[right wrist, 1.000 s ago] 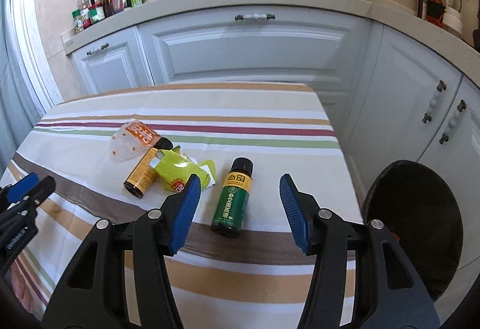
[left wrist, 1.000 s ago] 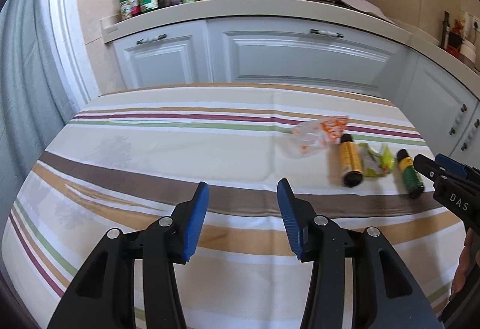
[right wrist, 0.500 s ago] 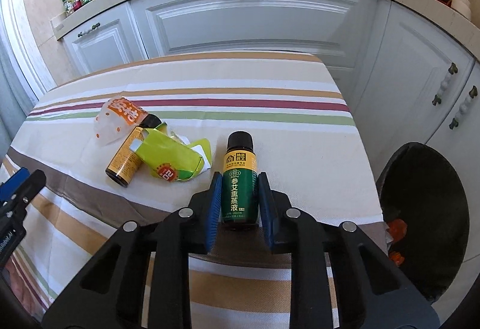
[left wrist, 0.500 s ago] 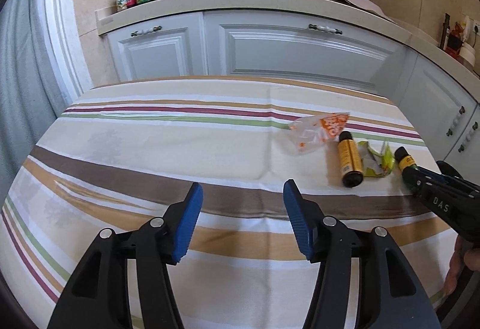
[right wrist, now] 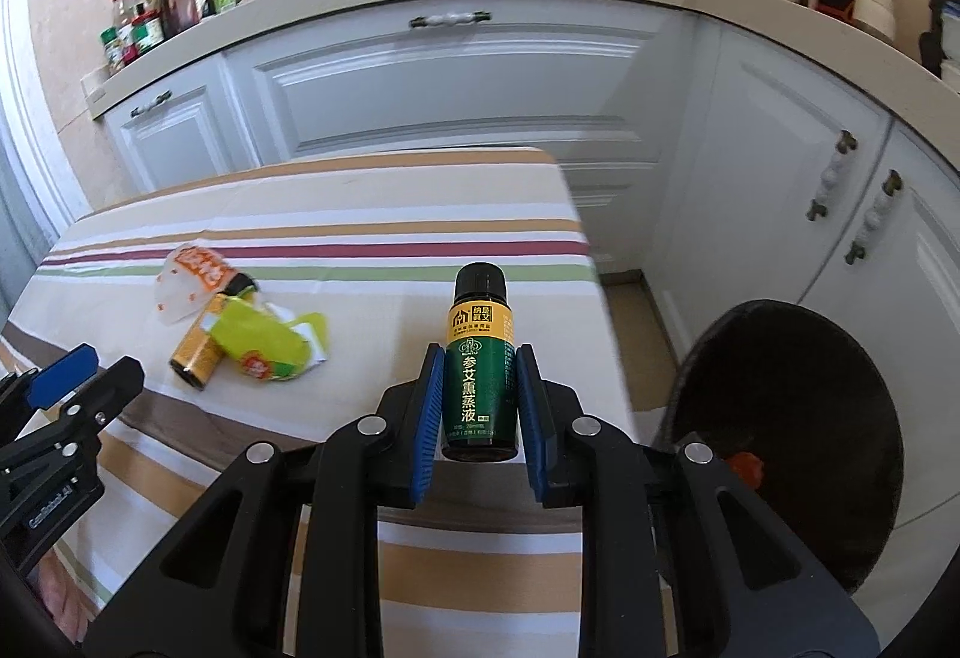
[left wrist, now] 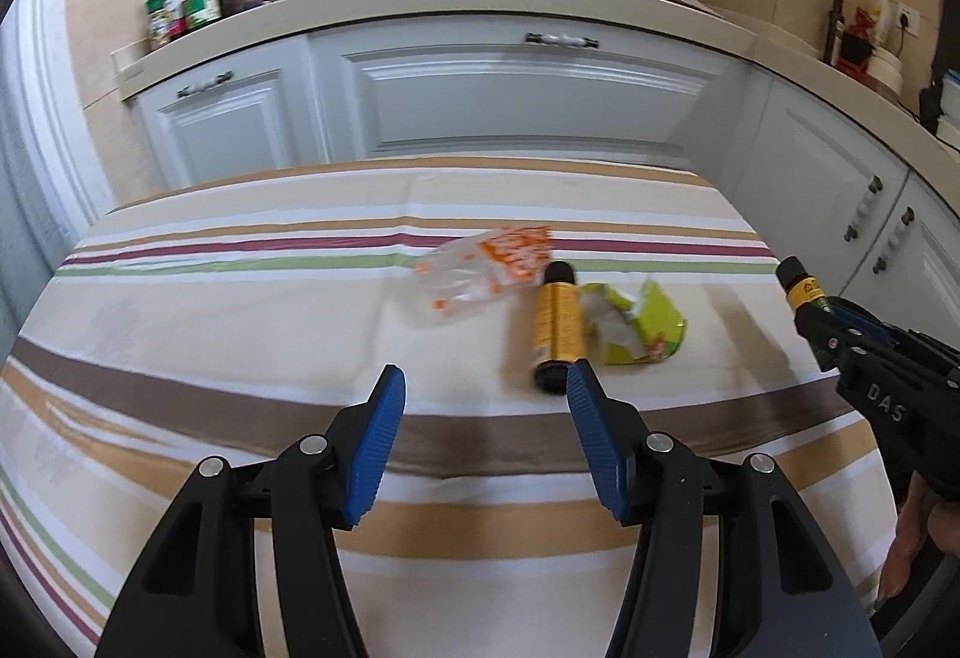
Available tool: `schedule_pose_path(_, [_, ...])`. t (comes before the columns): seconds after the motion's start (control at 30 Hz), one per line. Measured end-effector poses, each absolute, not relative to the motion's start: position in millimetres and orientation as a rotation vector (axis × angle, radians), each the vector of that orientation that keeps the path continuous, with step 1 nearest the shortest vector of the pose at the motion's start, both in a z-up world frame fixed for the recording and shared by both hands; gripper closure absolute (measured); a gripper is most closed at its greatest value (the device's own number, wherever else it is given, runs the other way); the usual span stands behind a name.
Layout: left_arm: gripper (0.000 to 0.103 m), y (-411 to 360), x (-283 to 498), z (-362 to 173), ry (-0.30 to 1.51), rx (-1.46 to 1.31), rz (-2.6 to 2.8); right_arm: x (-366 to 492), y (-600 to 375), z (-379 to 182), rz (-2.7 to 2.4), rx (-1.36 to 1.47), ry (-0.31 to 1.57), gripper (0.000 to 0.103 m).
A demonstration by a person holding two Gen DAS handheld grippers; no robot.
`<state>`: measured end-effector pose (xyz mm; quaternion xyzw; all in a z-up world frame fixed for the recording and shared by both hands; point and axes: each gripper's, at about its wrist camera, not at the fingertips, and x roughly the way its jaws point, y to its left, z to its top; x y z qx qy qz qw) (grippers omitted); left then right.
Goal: Collect trash
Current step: 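Grasp the green spray can with the right gripper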
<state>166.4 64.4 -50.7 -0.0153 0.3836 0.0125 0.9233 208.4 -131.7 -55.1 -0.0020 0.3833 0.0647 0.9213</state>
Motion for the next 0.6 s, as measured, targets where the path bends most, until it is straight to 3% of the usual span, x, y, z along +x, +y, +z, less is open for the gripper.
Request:
schedule_pose_path(0.47, [0.048, 47, 202, -65, 0.865, -0.009, 0.0, 219, -167, -57, 0.106, 0.037, 0.772, 0.08])
schedule_pose_path(0.6, [0.057, 44, 205, -68, 0.873, 0.004, -0.006, 219, -167, -58, 0.111, 0.041, 0.774, 0.08])
